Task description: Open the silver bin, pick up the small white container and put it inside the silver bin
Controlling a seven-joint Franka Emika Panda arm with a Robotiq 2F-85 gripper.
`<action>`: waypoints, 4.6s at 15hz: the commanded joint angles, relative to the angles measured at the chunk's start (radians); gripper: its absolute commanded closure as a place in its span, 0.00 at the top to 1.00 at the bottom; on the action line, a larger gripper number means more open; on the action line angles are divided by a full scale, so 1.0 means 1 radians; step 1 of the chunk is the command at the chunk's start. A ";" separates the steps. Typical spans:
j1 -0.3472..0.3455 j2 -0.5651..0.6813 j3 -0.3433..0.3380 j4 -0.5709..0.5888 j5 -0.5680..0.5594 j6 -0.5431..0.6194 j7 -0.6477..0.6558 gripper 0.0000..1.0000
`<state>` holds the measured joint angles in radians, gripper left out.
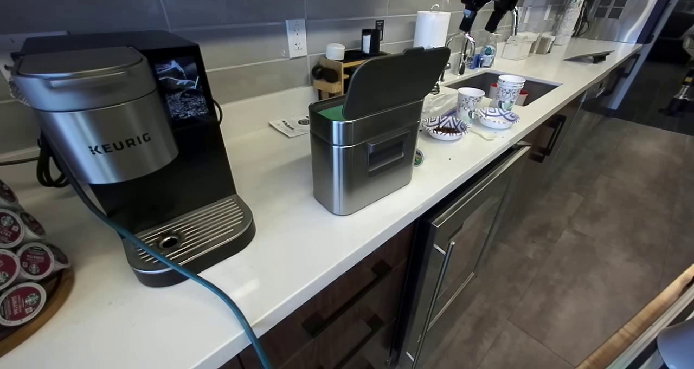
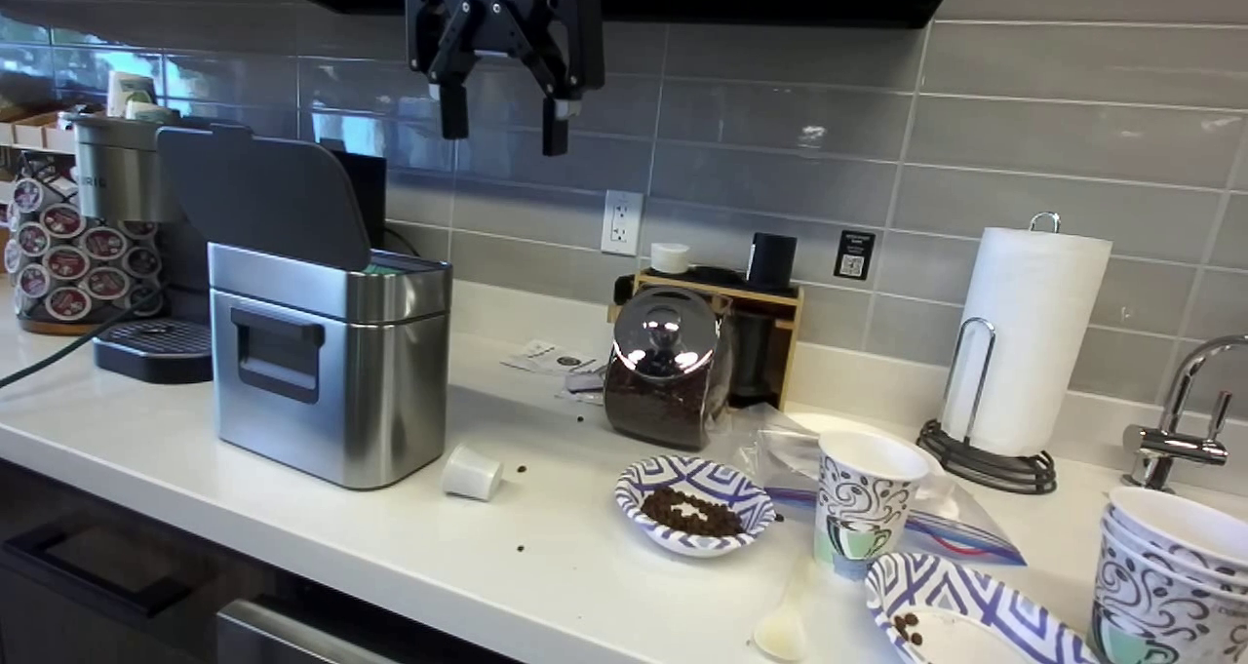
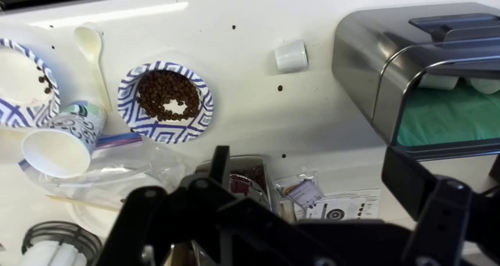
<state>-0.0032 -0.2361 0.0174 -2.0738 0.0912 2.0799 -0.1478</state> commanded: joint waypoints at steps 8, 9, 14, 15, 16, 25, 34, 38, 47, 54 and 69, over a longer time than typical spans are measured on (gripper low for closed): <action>-0.044 0.190 -0.041 -0.006 0.035 -0.013 0.410 1.00; -0.046 0.211 -0.045 -0.007 0.048 -0.009 0.441 1.00; -0.053 0.307 -0.068 -0.012 0.199 0.026 0.542 1.00; -0.052 0.326 -0.069 -0.010 0.232 0.029 0.548 1.00; -0.049 0.295 -0.071 -0.006 0.175 0.000 0.512 1.00; -0.045 0.337 -0.067 0.011 0.217 0.023 0.527 1.00; -0.030 0.513 -0.056 0.091 0.324 0.014 0.623 1.00; -0.029 0.586 -0.057 0.138 0.348 0.010 0.676 1.00; -0.031 0.699 -0.040 0.231 0.391 -0.018 0.676 1.00; -0.027 0.760 -0.023 0.288 0.418 -0.083 0.698 1.00; -0.015 0.814 -0.022 0.353 0.412 -0.095 0.705 0.11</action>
<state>-0.0216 0.5624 -0.0004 -1.7507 0.4896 2.0136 0.5400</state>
